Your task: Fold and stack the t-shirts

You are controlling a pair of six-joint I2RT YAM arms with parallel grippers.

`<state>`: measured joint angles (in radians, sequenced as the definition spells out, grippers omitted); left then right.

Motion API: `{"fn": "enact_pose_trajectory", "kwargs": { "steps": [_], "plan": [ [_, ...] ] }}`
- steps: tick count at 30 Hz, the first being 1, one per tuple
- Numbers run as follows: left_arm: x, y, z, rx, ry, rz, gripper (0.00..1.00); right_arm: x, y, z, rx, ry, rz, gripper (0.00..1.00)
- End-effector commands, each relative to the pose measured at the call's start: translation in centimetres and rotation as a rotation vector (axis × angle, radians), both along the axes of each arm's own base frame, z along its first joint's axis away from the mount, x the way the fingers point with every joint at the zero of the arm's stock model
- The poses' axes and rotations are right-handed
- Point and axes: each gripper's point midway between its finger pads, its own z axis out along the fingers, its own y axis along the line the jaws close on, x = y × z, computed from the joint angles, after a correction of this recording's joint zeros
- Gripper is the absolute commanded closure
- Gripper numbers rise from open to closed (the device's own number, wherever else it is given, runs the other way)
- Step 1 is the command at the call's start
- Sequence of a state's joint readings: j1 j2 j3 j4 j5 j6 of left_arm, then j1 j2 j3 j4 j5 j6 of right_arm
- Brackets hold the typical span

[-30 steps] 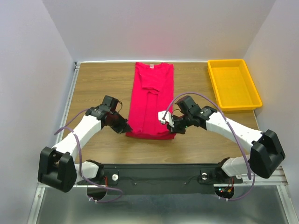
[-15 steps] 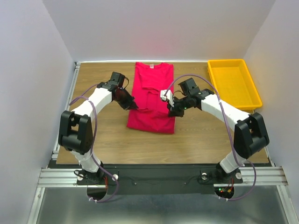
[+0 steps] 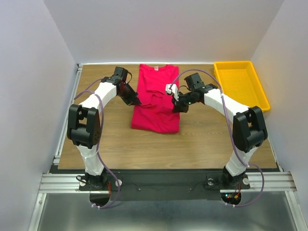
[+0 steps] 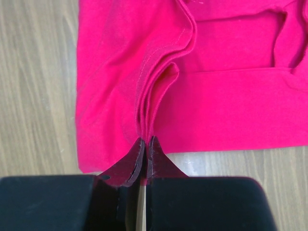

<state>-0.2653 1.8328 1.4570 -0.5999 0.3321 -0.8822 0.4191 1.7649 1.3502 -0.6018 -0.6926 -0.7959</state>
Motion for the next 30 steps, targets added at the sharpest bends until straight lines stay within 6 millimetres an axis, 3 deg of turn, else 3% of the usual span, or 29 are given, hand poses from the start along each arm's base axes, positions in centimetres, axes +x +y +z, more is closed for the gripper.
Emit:
{"fn": "enact_pose_trajectory", "kwargs": {
  "steps": [1, 14, 30],
  "plan": [
    [1.6, 0.4, 1.6, -0.001, -0.053, -0.019, 1.0, 2.1, 0.5, 1.9, 0.042, -0.044, -0.006, 1.0],
    [5.9, -0.6, 2.6, -0.024, -0.106, -0.055, 1.0, 6.3, -0.1, 1.5, 0.032, -0.042, -0.089, 0.99],
    [10.0, -0.8, 1.0, -0.04, -0.11, -0.052, 1.0, 11.4, -1.2, 0.8, 0.028, -0.022, -0.209, 0.99]
  ]
}}
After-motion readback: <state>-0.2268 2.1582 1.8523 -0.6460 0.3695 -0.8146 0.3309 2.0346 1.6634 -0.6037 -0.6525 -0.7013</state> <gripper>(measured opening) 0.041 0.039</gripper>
